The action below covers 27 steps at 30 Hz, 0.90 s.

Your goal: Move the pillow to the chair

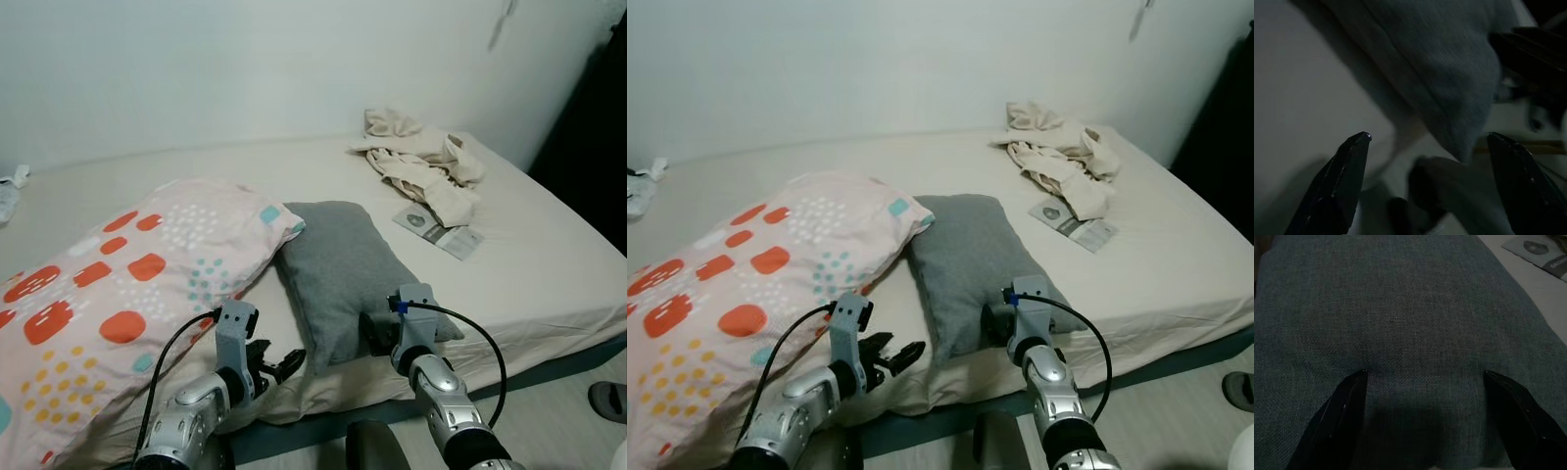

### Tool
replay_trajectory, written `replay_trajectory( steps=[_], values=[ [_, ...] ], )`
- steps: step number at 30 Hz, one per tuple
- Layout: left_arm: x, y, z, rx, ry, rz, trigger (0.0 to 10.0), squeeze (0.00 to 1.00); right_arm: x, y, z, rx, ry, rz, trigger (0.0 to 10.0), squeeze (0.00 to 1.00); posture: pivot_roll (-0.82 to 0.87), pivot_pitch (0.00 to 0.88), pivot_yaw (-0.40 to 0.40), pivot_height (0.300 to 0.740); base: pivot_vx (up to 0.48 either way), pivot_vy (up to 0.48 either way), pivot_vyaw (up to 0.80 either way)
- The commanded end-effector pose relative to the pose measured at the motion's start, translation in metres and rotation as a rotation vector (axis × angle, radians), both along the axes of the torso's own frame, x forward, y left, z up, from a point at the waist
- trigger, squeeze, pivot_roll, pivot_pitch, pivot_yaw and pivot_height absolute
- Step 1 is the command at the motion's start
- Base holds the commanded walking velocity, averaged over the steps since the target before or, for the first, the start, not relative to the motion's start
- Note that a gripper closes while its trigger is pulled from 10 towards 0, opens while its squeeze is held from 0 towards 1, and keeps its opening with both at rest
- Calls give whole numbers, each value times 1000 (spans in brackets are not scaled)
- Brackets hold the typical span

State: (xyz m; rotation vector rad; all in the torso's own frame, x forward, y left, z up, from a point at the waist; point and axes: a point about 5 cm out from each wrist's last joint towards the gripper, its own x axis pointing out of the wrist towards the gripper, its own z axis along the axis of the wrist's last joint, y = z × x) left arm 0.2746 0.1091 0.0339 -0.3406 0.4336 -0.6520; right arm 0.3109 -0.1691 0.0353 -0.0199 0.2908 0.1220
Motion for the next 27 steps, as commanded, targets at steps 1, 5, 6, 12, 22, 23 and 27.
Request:
replay_trajectory(
  steps=[1, 5, 6, 12, 22, 23, 27],
  values=[
    [2, -5, 5, -70, 35, -34, 10000, 0, 3, -3, 5, -9, -21, -3, 10000, 0, -80, 56, -33, 587, 0, 0, 0],
    [7, -7, 12, -111, 43, -26, 10000, 0, 4, -10, 8, -20, -36, -13, 10000, 0, -81, 73, -27, 582, 0, 0, 0],
    [8, -8, 13, -120, 49, -25, 10000, 0, 3, -11, 8, -20, -35, -16, 10000, 0, -81, 73, -27, 582, 0, 0, 0],
    [7, -18, 13, -130, 95, -77, 10000, 0, 6, -20, 14, -23, -49, -38, 10000, 0, -86, 82, -25, 582, 0, 0, 0],
    [9, -45, -3, 86, 189, -117, 10000, 0, 21, -22, 42, -21, -135, -33, 10000, 0, -103, 102, -35, 582, 0, 0, 0],
    [10, -47, -2, 80, 196, -103, 10000, 0, 22, -21, 43, -23, -138, -28, 10000, 0, -106, 103, -36, 582, 0, 0, 0],
    [14, -53, 5, -23, 220, -67, 10000, 0, 22, -19, 40, -32, -114, -18, 10000, 0, -112, 104, -37, 582, 0, 0, 0]
  ],
)
